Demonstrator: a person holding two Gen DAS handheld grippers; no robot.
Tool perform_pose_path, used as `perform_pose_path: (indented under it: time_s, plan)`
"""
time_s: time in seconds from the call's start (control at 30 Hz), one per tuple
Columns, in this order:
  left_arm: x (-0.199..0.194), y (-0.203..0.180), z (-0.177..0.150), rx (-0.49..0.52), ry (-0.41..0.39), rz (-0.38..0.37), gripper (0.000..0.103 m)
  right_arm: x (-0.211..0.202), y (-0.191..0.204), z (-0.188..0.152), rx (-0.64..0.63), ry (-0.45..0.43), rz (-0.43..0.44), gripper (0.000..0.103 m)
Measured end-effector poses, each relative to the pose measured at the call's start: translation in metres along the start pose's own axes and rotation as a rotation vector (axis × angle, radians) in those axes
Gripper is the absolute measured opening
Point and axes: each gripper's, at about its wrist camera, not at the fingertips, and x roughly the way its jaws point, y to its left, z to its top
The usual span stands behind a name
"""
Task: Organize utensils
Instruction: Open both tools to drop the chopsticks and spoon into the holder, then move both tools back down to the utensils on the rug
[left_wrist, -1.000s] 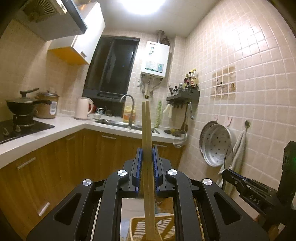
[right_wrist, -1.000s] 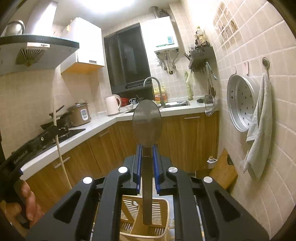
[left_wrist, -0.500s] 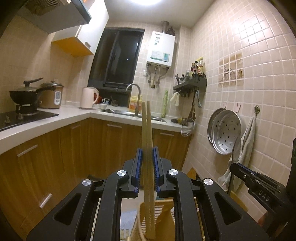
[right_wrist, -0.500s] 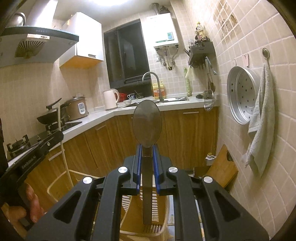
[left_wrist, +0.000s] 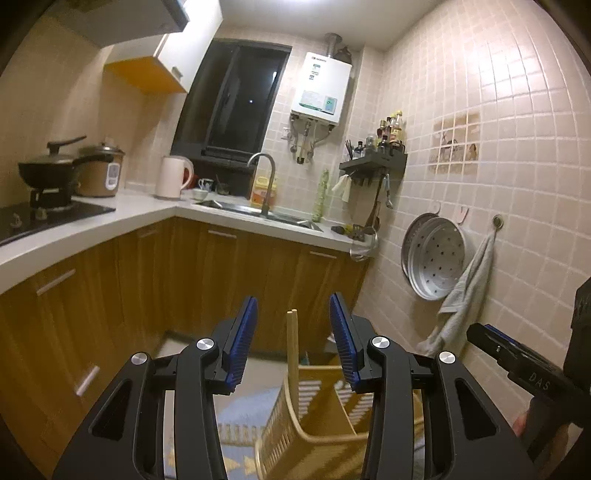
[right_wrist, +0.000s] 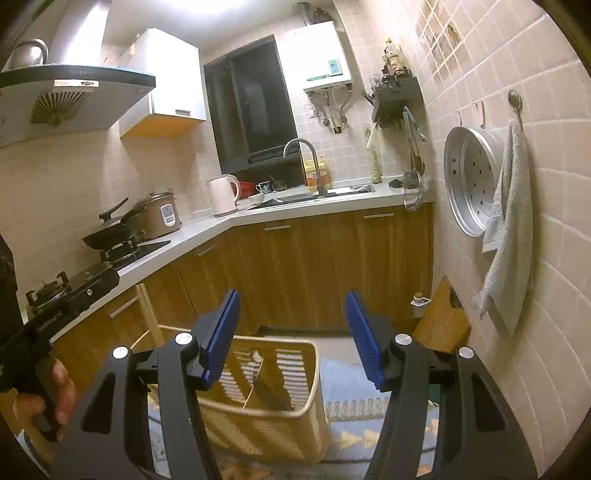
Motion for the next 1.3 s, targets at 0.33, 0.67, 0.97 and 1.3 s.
perform_pose_path:
  time_s: [0.33,0.67,0.97,1.3]
  plan:
    - [-0.05,0.002,0.01,-0.082,0.121,-0.096,0.038,-0.052,0.011,0.002,0.014,0.124,-0.019,0.056]
    - [-0.077,-0.002,-0.028,-0.096,0.349,-0.108,0.038,-0.073,0.018,-0.039,0.07,0.382,-0.002,0.055]
    - [-0.08,0.003,-0.09,-0.083,0.587,-0.097,0.038,-0.069,0.023,-0.089,0.057,0.558,-0.016,0.046]
    - [-0.082,-0.002,-0.163,-0.012,0.86,-0.118,0.028,-0.045,0.008,-0.135,0.075,0.757,-0.029,0.03]
